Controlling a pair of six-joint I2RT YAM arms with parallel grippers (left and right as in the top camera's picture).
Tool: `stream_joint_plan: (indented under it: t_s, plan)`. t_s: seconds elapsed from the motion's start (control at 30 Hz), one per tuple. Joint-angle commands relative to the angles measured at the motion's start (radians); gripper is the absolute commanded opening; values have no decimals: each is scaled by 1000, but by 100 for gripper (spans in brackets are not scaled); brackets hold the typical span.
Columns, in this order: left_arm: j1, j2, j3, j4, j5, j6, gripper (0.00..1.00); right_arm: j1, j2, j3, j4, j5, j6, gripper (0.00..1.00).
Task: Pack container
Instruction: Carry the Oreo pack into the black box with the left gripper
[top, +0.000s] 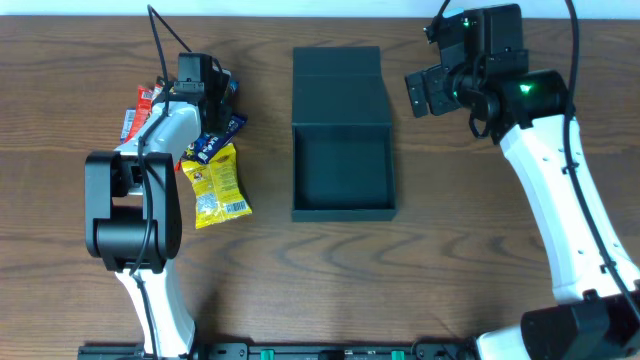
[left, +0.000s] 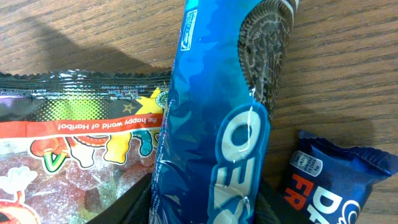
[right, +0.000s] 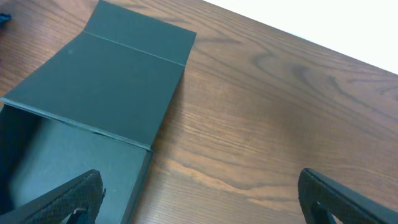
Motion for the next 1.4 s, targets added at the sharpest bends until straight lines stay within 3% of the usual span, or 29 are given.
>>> stream_joint_plan:
  t_s: [0.0, 0.27, 0.63, 0.8, 1.1, 1.37]
  plan:
    - [3, 20, 21, -1, 1, -35, 43, -11, 10, -4, 5, -4, -12, 99]
    - [0, 14, 106, -45, -1, -130, 39, -11, 10, -4, 20, -3, -12, 99]
    - [-19, 11, 405, -315, -35, -278, 28, -50, -24, -3, 21, -2, 35, 99]
    - [-61, -11, 483, -451, -32, -420, 24, -121, -100, -3, 0, -3, 81, 99]
    - [-245, -101, 488, -621, 30, -682, 15, -264, -266, -3, -92, -3, 98, 99]
    - [-507, -115, 483, -681, 50, -894, 14, -307, -339, -3, -166, -5, 128, 100]
